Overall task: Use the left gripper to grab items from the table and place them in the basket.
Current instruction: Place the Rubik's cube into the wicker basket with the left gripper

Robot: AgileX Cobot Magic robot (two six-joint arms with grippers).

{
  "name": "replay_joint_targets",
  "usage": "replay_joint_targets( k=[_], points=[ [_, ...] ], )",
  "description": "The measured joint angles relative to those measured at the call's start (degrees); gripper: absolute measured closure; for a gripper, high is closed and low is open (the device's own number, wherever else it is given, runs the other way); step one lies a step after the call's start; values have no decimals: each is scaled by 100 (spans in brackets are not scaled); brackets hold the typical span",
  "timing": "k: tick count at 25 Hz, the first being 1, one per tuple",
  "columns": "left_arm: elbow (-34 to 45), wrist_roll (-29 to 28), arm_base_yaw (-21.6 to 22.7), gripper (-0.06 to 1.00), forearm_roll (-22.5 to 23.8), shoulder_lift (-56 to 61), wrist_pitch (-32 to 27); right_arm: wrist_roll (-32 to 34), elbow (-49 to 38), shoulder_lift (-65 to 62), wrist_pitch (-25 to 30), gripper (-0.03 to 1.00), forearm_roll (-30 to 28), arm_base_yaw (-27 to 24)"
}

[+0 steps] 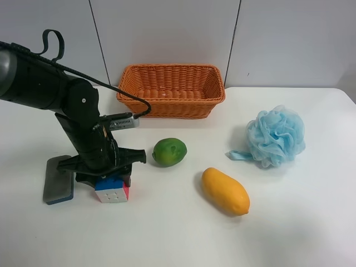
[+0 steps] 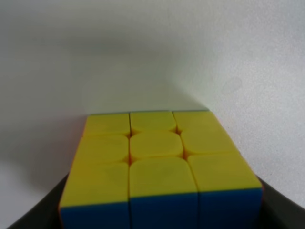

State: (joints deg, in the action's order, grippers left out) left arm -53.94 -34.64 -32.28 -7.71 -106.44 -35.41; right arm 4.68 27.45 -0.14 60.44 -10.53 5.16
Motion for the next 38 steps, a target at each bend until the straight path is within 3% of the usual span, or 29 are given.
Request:
replay_joint_targets(
  k=[12, 23, 38],
  points=[
    [-10, 0, 0, 38, -71, 364, -41, 0, 0, 0, 0, -2, 0, 0],
    [-116, 0, 6, 38, -73, 1152, -440, 0, 0, 0, 0, -2, 0, 0],
    [-3132, 261, 6, 38, 1116, 740, -2469, 0, 0, 0, 0, -2, 0, 0]
  ],
)
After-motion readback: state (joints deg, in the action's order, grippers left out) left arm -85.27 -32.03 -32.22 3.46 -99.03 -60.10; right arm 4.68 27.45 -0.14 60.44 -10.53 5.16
